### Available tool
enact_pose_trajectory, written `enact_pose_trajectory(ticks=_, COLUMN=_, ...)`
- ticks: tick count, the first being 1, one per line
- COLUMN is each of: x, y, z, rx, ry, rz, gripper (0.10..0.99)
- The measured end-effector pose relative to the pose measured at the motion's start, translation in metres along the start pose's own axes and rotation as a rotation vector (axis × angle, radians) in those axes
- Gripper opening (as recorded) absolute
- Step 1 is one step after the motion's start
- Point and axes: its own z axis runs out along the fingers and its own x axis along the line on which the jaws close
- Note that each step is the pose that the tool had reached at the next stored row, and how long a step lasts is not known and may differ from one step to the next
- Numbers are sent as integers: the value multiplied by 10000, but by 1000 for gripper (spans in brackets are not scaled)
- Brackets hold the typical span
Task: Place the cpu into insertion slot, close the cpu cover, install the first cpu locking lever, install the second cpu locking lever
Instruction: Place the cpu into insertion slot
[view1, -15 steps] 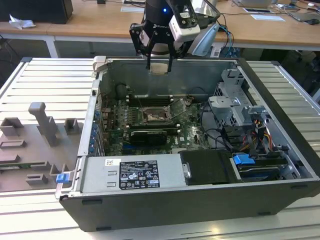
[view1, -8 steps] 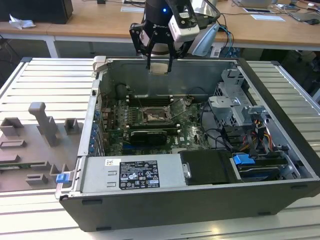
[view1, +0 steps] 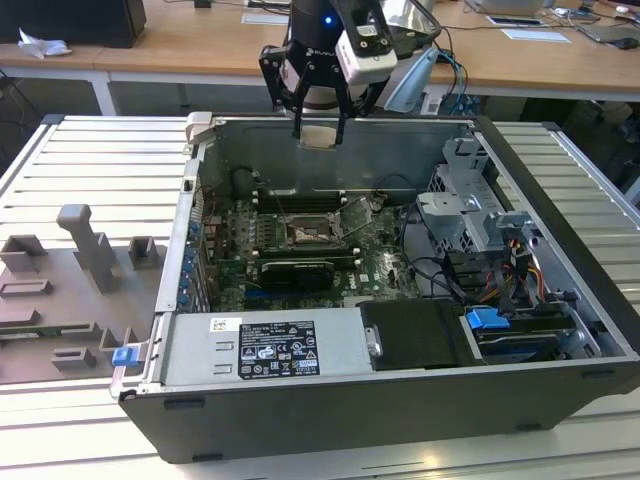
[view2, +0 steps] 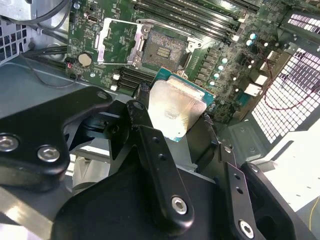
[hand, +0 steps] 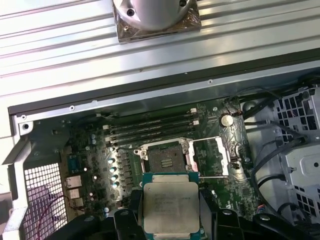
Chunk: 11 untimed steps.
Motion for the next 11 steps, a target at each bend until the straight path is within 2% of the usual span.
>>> enact_pose_trajectory(ticks=11, x=0, y=0, z=0, rx=-4, ry=-19, rz=215, gripper=541)
